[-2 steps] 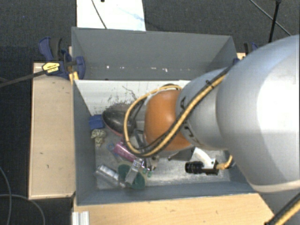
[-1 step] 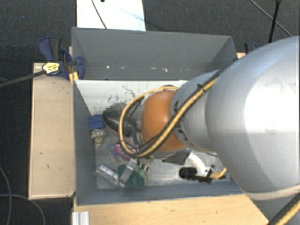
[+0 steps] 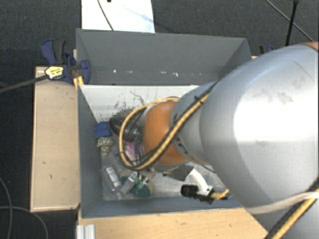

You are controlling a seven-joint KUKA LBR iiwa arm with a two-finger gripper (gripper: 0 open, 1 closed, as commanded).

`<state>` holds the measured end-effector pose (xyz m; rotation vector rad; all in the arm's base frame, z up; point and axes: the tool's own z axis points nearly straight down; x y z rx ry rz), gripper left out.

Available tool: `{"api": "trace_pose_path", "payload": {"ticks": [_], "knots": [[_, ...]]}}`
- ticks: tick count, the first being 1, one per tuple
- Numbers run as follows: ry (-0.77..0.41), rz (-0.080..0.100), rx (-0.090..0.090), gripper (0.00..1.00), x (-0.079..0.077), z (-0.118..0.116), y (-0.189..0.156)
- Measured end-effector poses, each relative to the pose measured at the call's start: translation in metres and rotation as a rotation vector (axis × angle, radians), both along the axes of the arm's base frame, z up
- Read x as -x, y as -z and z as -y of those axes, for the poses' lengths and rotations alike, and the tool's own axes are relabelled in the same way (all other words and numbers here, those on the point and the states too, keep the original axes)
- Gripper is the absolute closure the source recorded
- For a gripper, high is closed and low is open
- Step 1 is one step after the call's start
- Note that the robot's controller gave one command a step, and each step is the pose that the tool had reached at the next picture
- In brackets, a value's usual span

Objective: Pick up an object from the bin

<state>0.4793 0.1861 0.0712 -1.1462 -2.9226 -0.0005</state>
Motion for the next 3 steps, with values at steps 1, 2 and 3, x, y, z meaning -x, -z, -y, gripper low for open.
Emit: {"api": "trace_pose_path", "payload": {"ticks": [1, 2, 3], "knots": [[0.22, -0.003, 0.026, 0.0, 0.0013, -0.0433, 0.0028], [0.219, -0.001, 0.024, 1.0, 0.0, -0.0433, 0.0009], [0.224, -0.001, 0.008, 1.0, -0.0006, -0.0388, -0.007]]}}
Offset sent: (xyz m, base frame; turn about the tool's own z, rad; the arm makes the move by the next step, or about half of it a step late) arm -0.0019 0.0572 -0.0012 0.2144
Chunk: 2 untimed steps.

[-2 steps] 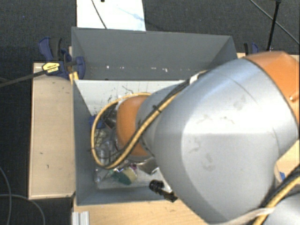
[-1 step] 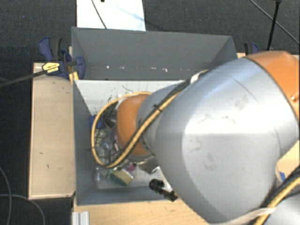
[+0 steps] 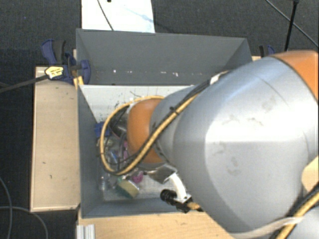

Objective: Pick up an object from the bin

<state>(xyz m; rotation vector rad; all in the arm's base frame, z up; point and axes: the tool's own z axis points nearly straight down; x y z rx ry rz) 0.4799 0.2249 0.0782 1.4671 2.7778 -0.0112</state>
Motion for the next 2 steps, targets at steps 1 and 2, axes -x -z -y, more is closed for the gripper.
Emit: {"api": "trace_pose_path", "payload": {"ticks": [1, 2], "knots": [[0.004, -0.002, -0.003, 1.0, 0.0, 0.002, -0.002], [0.001, 0.003, -0.006, 1.0, 0.0, 0.002, -0.043]]}}
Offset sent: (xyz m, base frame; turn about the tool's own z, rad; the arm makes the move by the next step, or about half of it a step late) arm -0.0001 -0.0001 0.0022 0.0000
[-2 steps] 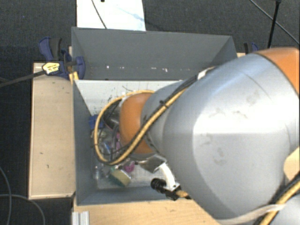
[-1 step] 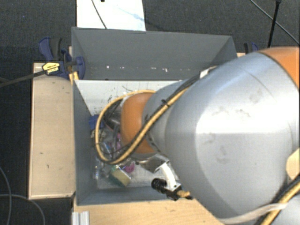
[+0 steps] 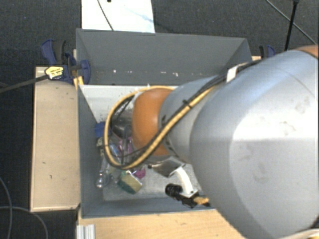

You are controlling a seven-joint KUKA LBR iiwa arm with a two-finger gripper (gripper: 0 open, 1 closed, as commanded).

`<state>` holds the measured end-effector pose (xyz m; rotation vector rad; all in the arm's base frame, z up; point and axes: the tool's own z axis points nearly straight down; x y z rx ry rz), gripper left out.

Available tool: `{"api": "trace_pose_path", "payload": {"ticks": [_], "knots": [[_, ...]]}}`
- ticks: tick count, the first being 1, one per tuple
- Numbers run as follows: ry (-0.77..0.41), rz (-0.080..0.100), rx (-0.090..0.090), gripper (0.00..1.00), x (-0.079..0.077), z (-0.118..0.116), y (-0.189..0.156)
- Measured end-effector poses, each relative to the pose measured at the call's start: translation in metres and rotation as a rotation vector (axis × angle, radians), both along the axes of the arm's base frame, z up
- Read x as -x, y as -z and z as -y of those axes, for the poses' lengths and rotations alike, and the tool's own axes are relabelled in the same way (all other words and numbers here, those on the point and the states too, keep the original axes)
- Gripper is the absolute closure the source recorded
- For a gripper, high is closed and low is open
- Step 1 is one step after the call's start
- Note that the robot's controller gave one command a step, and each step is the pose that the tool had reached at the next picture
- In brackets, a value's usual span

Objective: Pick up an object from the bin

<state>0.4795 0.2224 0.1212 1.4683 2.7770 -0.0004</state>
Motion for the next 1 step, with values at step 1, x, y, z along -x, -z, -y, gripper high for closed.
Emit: {"api": "trace_pose_path", "payload": {"ticks": [1], "knots": [[-0.005, 0.0, -0.001, 1.0, -0.0003, 0.0002, -0.0387]]}}
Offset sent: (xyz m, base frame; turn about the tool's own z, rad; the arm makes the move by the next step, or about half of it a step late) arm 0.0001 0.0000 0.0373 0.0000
